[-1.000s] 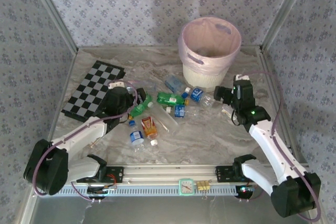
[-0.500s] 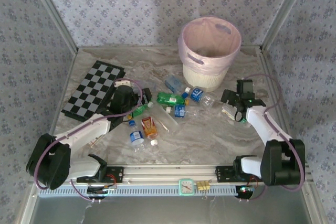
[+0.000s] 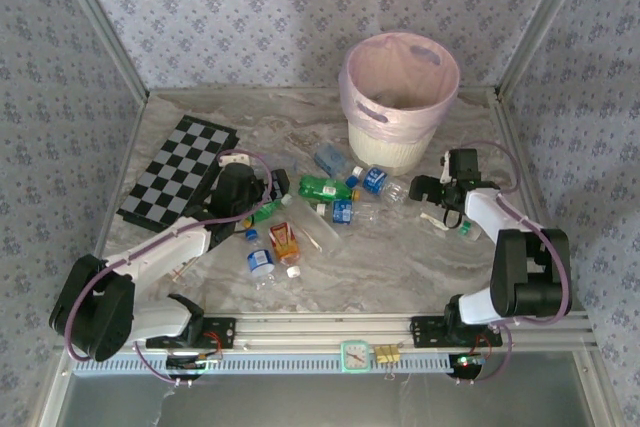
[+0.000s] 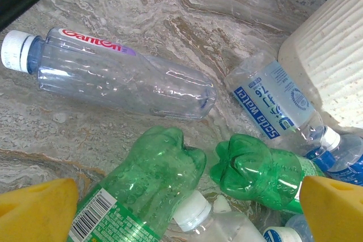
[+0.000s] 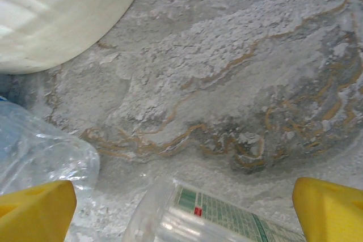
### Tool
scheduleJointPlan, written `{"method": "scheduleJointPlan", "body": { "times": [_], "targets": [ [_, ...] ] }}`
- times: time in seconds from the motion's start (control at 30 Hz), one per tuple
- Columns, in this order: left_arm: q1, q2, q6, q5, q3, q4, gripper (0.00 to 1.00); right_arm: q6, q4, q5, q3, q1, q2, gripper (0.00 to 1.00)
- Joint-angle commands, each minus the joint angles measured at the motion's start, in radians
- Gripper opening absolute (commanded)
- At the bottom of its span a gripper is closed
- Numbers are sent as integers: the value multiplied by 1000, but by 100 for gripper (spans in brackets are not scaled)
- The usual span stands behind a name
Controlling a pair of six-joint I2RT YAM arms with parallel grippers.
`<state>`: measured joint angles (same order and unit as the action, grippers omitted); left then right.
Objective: Put the plastic bottles in the bin
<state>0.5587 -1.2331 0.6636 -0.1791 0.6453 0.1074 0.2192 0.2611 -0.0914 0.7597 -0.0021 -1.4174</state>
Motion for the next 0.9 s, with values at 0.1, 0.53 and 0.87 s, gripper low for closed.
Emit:
{"method": "scheduleJointPlan", "body": {
  "times": [0.1, 0.53, 0.87],
  "targets": [
    [5, 12, -12, -9, 20, 9, 100, 57, 109, 25, -42, 27, 99, 100],
    [7, 3, -4, 9, 21, 23, 100, 214, 260, 179, -57, 147, 241, 100],
    [7, 8, -2, 5, 12, 22, 100, 592, 350, 365, -101, 163, 386, 100]
  ]
}}
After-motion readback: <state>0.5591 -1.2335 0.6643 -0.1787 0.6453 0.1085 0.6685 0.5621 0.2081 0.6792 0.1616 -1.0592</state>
